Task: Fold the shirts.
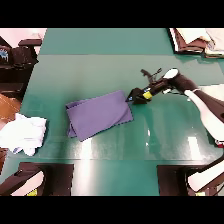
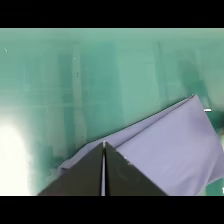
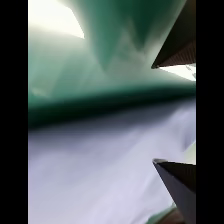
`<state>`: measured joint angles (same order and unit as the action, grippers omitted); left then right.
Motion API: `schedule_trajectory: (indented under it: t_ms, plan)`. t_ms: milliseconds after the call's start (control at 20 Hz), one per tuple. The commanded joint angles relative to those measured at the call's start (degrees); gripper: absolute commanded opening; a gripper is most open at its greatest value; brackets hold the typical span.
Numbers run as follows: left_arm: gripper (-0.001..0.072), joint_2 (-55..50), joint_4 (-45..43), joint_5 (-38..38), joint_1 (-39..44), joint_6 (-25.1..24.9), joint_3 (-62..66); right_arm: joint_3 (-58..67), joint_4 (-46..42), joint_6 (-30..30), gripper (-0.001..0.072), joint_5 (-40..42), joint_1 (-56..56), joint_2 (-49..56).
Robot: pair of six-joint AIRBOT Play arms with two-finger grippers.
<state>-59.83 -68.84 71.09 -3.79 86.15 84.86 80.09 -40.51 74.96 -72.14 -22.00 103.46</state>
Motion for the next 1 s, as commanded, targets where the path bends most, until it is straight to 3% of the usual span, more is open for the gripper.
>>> schedule_trajectory:
  t_ms: [0, 50, 150, 200, 300, 600, 750, 950]
  plan:
    - [0.0023, -0.04, 0.5, -1.33, -0.04, -1.18, -0.28, 4.33, 5.97, -0.39, 0.0578, -0.57, -6.38, 5.55]
    - [0.0023, -0.04, 0.52, -1.68, -0.04, -1.77, -0.28, 5.4, 6.08, -0.39, 0.0563, -0.57, -8.13, 6.6]
    - [0.0023, -0.04, 0.55, -1.64, -0.04, -2.64, -0.28, 6.69, 5.92, -0.42, 0.0404, -0.26, -11.08, 7.74]
    - [0.0023, -0.04, 0.5, -1.64, 0.26, -2.69, -0.28, 6.71, 5.88, -0.44, 0.0309, 0.31, -11.93, 7.72]
    - [0.0022, -0.04, 0.48, -1.86, 1.73, -3.41, -0.28, 6.71, 5.84, -0.46, 0.0025, 0.7, -12.02, 7.48]
    - [0.0022, -0.04, 0.39, -5.66, 12.48, -3.28, -0.28, 6.69, 2.05, -0.37, 0.0018, 3.91, 1.62, -2.51]
    - [0.0022, -0.04, 0.37, -8.09, 17.25, -0.31, -0.28, 6.71, -6.36, 2.75, 0.0018, 5.31, 14.97, -10.67]
    - [0.0022, -0.66, 0.33, -12.5, 22.97, 1.16, -0.28, 6.71, -9.07, 2.84, 0.0018, 7.23, 36.09, -19.19]
